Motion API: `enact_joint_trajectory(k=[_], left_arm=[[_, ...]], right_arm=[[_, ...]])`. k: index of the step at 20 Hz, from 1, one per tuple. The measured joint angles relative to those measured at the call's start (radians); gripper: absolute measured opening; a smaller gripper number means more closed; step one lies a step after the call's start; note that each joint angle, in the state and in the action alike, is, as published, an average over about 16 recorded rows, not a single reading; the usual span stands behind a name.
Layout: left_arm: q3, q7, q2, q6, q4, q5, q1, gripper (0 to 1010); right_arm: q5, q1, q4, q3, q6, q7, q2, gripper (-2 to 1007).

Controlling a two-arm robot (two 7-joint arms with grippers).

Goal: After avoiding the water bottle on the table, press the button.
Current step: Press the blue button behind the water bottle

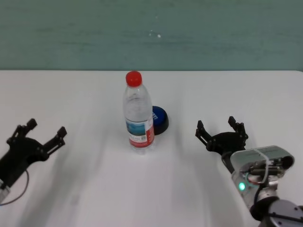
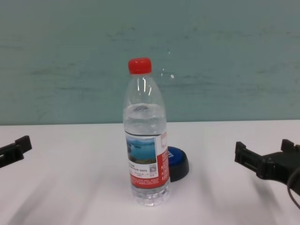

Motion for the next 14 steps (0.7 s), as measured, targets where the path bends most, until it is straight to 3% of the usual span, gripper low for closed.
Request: enact_joint_trajectory(k=[6,14], left_arm=[[0.016,-0.012,0.017,-0.009,-0.043,-0.007,0.056,1000],[0.085,-0.006,0.01,-0.013,-0.059,0.033,0.064,1000]], right_arm=[[0.0,0.0,0.0,0.0,0.0,0.0,0.0,1004],[0.0,0.0,0.0,0.0,0.0,0.0,0.0,1004]])
